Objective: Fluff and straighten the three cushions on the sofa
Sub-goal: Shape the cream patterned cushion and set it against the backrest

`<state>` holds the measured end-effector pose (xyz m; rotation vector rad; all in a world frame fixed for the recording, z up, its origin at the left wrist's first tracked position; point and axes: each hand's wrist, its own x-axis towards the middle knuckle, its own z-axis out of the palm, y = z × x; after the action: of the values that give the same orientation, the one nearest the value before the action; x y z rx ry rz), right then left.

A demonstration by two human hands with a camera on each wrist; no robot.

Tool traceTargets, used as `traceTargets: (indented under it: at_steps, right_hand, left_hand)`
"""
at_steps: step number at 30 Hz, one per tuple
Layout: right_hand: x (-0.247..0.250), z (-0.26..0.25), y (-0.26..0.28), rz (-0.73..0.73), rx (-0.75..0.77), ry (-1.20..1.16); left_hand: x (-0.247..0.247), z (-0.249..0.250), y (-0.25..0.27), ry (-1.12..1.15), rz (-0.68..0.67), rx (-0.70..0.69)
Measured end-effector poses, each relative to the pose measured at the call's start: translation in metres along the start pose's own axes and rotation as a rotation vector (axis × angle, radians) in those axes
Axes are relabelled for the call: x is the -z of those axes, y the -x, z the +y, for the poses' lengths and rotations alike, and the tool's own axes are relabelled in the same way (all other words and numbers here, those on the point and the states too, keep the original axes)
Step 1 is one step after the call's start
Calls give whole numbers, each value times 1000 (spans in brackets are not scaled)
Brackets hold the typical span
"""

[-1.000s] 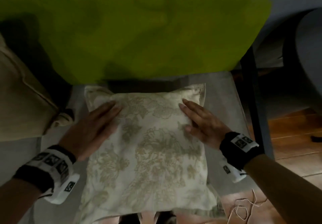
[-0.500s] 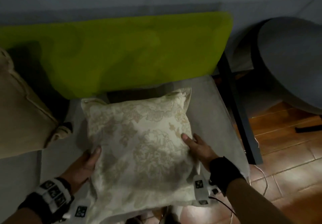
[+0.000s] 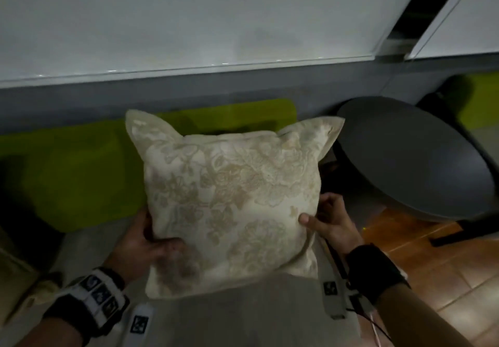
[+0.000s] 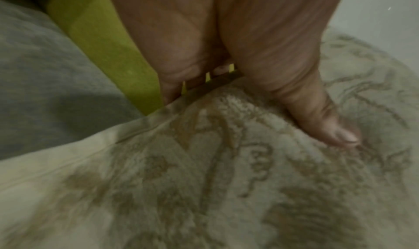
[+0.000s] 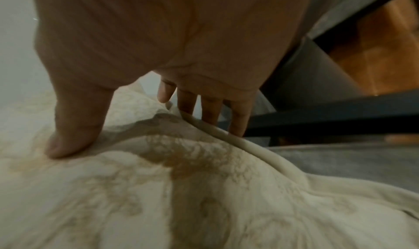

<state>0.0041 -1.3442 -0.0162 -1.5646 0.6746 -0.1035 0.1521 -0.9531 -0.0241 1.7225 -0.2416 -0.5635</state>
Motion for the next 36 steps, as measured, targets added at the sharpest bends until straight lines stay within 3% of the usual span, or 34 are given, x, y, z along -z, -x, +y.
traceTargets:
  at_steps: [4,8,14,18,23,30,36]
  right_hand:
    - [18,-31,-43,-78,90,-35]
    - [25,-32,-81,-149,87,-2]
    - [12,7,-123,-228,13,150]
    - [-2,30,-130,-302,100,185]
    - [6,26,-143,-257,179,98]
    - [5,28,-150,-304,143,285]
    - [1,22,-136,-292,114,336]
  left_hand:
    - [-22,8,-34,38,185,-14]
    - [-45,1,-48,34,321,34]
    - [-63,-35,-55,-32,389,68]
    - [-66,-40,-59,-105,427,17]
    - [-62,-26,-70,-97,426,-48]
    - [-62,-31,-78,-28,333,117]
    - [-50,-20,-66,-148,238,144]
